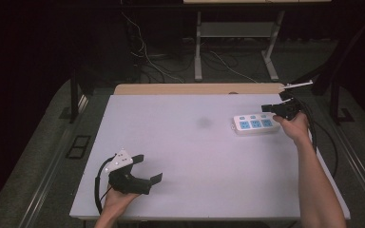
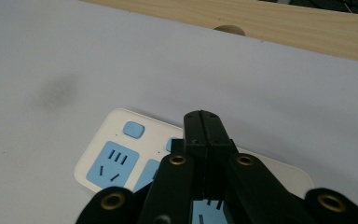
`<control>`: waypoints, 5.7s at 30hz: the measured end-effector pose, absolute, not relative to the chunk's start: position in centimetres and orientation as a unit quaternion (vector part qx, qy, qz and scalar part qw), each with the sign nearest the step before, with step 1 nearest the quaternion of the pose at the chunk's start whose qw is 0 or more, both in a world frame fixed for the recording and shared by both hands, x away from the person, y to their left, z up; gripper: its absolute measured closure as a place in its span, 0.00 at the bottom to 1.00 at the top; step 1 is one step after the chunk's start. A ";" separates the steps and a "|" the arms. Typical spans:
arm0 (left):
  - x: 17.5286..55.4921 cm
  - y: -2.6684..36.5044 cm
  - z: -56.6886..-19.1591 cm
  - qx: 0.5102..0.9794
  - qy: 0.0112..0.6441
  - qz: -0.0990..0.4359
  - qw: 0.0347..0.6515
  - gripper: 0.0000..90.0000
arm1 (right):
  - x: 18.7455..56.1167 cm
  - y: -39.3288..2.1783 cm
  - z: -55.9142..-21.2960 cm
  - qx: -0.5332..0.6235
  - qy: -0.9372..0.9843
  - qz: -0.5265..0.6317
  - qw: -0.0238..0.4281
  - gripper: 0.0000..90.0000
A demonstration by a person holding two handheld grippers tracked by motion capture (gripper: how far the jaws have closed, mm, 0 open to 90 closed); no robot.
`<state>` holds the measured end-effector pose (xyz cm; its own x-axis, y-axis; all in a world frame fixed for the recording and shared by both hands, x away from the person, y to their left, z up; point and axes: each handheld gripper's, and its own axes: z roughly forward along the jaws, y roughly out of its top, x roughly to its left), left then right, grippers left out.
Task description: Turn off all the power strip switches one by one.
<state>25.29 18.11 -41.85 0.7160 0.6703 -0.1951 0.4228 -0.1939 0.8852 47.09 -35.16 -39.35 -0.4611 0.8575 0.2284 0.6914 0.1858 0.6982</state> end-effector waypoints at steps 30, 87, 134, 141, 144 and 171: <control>25.3 18.2 -41.9 0.762 0.361 0.119 0.524 0.00 | 48.0 -36.1 -41.4 0.544 0.756 0.347 0.104 1.00; 25.4 18.2 -42.0 0.765 0.361 0.121 0.519 0.00 | 47.3 -36.0 -42.7 0.558 0.740 0.355 0.121 1.00; 25.2 18.1 -41.7 0.759 0.357 0.119 0.531 0.00 | 42.3 -34.5 -38.7 0.529 0.725 0.426 0.117 0.71; 25.2 18.1 -41.6 0.759 0.355 0.120 0.533 0.00 | 40.4 -33.8 -37.9 0.533 0.713 0.440 0.124 0.36; 25.1 18.1 -41.6 0.758 0.355 0.120 0.534 0.00 | 39.5 -33.5 -37.6 0.523 0.717 0.448 0.111 0.12; 25.2 18.3 -41.6 0.757 0.358 0.117 0.534 0.00 | 30.3 -30.7 -37.7 0.430 0.738 0.514 0.074 0.00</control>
<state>25.24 18.28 -41.63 0.7158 0.6675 -0.2049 0.4170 -0.1733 0.8922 30.28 -30.72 -37.68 -0.6186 0.7116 0.3332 0.5598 0.1016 0.8224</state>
